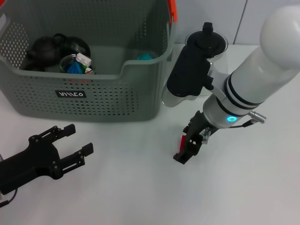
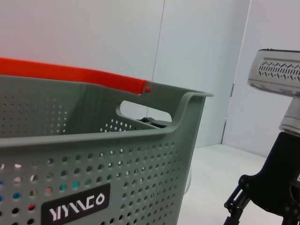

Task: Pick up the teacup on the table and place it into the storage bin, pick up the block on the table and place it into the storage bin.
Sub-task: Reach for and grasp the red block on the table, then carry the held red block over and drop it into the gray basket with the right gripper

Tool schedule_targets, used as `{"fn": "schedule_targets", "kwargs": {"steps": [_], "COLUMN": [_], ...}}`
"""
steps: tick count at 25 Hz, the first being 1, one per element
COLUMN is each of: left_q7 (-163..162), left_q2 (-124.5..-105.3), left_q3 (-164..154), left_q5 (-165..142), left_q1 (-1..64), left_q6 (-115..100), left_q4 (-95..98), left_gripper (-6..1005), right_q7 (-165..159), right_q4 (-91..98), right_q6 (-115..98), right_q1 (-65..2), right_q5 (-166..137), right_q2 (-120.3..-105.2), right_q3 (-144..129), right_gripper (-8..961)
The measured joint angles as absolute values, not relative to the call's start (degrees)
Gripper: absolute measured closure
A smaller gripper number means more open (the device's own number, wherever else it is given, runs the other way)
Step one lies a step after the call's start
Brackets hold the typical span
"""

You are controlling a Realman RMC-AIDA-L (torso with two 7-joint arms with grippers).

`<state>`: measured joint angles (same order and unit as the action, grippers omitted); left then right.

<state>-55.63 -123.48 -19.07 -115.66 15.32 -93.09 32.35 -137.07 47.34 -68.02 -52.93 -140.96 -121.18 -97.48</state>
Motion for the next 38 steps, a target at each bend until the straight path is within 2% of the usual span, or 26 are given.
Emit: {"fn": "schedule_targets", "kwargs": {"steps": [24,27,29,38], "left_q7": [-55.67,-55.67,-55.67,-55.91], "left_q2": [-123.58,-123.58,-123.58,-123.52], "left_q3": [-19.24,-19.13,-19.1,-19.07], "left_q5": [-115.66,-115.66,-115.66,-115.66], "left_q1": [15.28,15.25,15.22,15.12], "left_q6": [-92.43,-92.45,-92.46,-92.47], "left_q4": [32.35,32.34,32.35,32.35], "left_gripper": [247,248,248,248], "right_q7": [-137.02,-137.04,-137.17,-130.19], "right_q4": [46.06,46.8,49.6,78.06], "right_q6": [-67.44,-68.32,-69.94,-87.44], "right_q1": [-52.75,-52.62,-51.89,-41.36], "right_q5": [-140.74,-140.6,-140.36,-128.24], "right_q2": [-121.11,-121.06,-120.77,-120.24], "right_q3": [-98.26,-97.88,-96.68,-75.62], "right_gripper": [119,202,257,265]}}
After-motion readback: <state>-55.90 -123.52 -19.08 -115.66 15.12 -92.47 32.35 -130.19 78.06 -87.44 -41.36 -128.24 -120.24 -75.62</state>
